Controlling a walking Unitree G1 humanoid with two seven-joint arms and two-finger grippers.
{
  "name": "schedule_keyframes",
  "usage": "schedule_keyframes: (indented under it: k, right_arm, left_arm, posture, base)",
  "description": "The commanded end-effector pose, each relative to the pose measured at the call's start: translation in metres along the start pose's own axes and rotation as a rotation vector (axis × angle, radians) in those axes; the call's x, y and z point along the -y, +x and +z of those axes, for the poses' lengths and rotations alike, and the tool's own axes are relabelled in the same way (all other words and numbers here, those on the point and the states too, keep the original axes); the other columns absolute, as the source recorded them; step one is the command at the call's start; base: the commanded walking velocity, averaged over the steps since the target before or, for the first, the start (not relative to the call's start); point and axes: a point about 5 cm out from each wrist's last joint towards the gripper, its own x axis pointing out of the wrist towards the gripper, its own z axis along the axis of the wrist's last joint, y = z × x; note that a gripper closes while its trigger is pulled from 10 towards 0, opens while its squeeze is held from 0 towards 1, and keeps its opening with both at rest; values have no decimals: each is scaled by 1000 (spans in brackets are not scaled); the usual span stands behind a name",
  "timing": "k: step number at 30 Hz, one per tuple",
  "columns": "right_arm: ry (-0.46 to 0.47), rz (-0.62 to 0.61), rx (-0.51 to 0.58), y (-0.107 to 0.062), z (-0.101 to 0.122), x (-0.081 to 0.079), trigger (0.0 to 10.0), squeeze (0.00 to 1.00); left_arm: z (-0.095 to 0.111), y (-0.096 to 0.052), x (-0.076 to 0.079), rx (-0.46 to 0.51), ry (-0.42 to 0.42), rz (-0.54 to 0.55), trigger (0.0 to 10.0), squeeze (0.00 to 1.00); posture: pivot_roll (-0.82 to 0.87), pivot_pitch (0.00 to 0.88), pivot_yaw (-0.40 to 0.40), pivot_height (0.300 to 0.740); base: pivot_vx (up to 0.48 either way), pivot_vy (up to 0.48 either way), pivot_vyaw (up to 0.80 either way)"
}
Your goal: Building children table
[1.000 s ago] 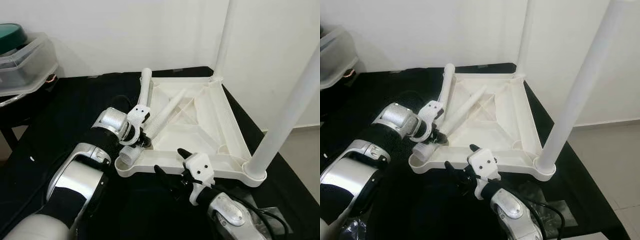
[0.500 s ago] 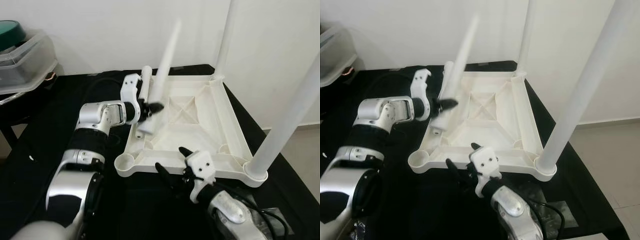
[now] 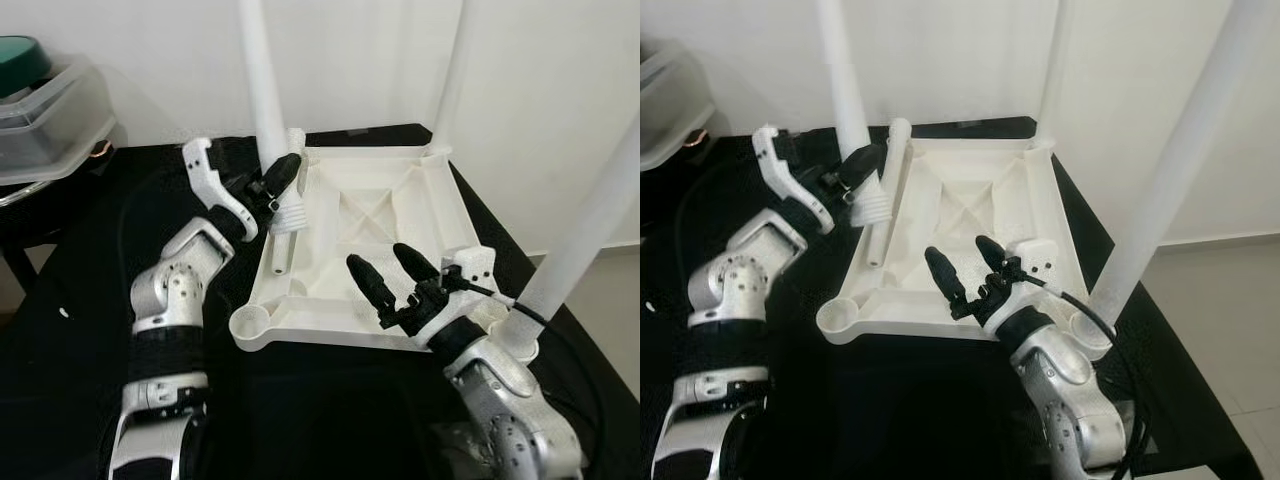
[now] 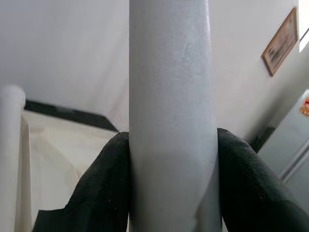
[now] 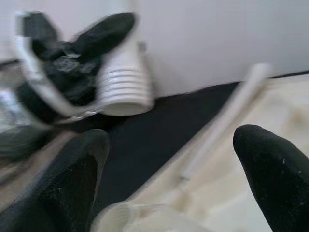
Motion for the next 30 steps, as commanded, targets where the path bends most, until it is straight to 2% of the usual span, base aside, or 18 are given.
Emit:
schedule_keyframes:
  k: [1,4,5,8,10,12,13,16,20,24,30]
  right_arm:
    - [40,86,11,-1,3,-8,10000,0]
    - [94,185,16,-3,6,-16,10000,0]
    - [94,185,16,-3,6,-16,10000,0]
    - [197,260,126,1,28,-18,10000,0]
    - [218,277,158,2,36,-17,10000,0]
    - [238,312,221,4,52,-16,10000,0]
    - [238,312,221,4,52,-16,10000,0]
    - [223,332,262,7,67,-14,10000,0]
    - [187,343,252,9,72,-14,10000,0]
    - [158,342,192,15,76,-14,10000,0]
    - [115,331,127,22,74,-15,10000,0]
  left_arm:
    - [7,-2,8,63,13,-45,10000,0]
    - [7,-7,22,76,64,-139,10000,0]
    - [7,-7,22,76,64,-139,10000,0]
    - [-1,-15,32,38,121,-236,10000,0]
    - [-4,-18,34,25,149,-248,10000,0]
    - [-11,-23,32,-10,216,-245,10000,0]
    - [-11,-23,32,-10,216,-245,10000,0]
    - [-16,-30,31,-33,283,-240,10000,0]
    - [-18,-34,32,-38,312,-241,10000,0]
    - [-23,-40,39,-58,383,-289,10000,0]
    - [-31,-45,43,-102,435,-345,10000,0]
  posture:
    - [-63,51,22,740]
    - [-59,49,19,740]
    - [-59,49,19,740]
    - [-58,47,17,740]
    - [-56,47,17,740]
    - [-55,47,16,740]
    - [-55,47,16,740]
    - [-55,50,14,740]
    - [-55,53,9,740]
    - [-53,54,3,740]
    - [-53,53,0,740]
  base:
    - [0,0,0]
    - [0,0,0]
    - [0,0,0]
    - [0,0,0]
    - [0,0,0]
    - [0,0,0]
    - [0,0,0]
    - [0,0,0]
    - [0,0,0]
    - [0,0,0]
    - [0,0,0]
